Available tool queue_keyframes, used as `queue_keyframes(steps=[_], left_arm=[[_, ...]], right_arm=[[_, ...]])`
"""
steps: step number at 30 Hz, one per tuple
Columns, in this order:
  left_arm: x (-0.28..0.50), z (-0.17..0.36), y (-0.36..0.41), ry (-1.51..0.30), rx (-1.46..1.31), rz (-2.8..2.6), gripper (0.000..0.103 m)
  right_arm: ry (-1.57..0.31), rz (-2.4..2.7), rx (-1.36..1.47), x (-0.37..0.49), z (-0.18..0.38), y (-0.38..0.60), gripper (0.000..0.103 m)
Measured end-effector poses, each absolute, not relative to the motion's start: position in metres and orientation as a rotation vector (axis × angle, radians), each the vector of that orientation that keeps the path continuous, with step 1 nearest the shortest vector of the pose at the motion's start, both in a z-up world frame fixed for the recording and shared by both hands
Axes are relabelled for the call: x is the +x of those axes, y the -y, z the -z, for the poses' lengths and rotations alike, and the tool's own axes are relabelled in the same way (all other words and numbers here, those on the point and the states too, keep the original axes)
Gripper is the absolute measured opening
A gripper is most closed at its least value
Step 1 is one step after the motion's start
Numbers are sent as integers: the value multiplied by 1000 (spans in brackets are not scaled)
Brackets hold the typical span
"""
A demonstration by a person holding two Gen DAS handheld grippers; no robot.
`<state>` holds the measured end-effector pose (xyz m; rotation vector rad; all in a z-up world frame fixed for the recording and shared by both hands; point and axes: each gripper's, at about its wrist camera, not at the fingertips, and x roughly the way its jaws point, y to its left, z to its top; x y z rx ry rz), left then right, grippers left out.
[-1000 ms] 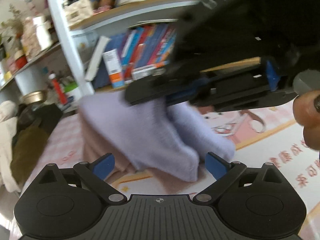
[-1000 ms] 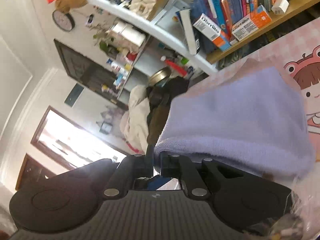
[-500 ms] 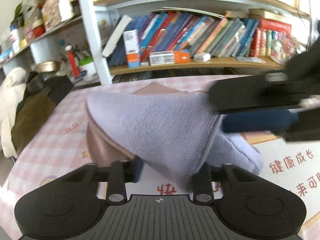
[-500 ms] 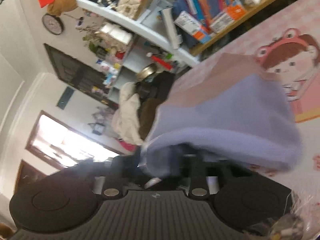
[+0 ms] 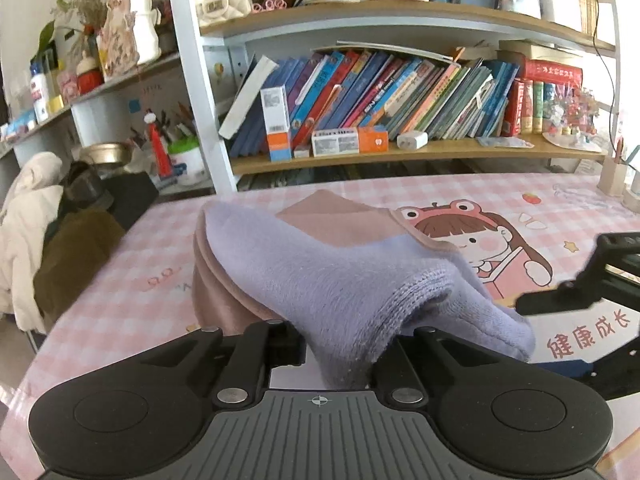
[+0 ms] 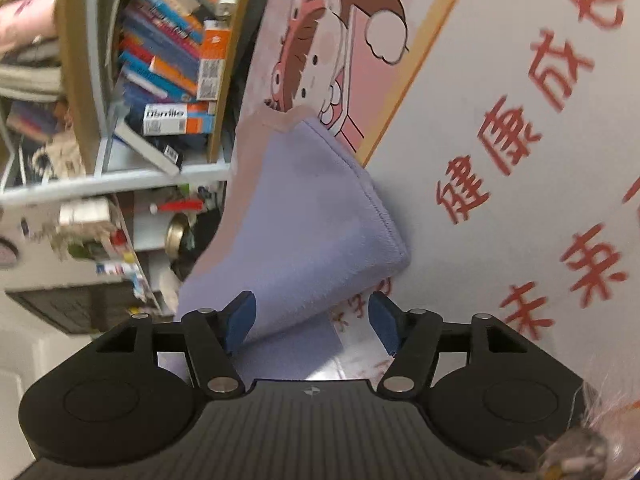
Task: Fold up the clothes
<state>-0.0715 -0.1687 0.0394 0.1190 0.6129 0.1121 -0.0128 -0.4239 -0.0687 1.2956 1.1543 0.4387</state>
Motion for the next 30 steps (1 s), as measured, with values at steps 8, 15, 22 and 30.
queue_keyframes(steps=[8,15,22,30], left_arm=[[-82,-45,159,-609,138,-154,8],[-92,-67,164,-555,155,-112,3],[-98,-146,201,-286,88,259,3],[-104,-206,216,-26,-159,665,4]], right_arm=[[-1218,-335,1438,2,84,399,62],[-998,-370,1397,11,54,412,13],[-398,-588,1171,27,-87,477,12],[115,-812,767,16,-266,507,12]])
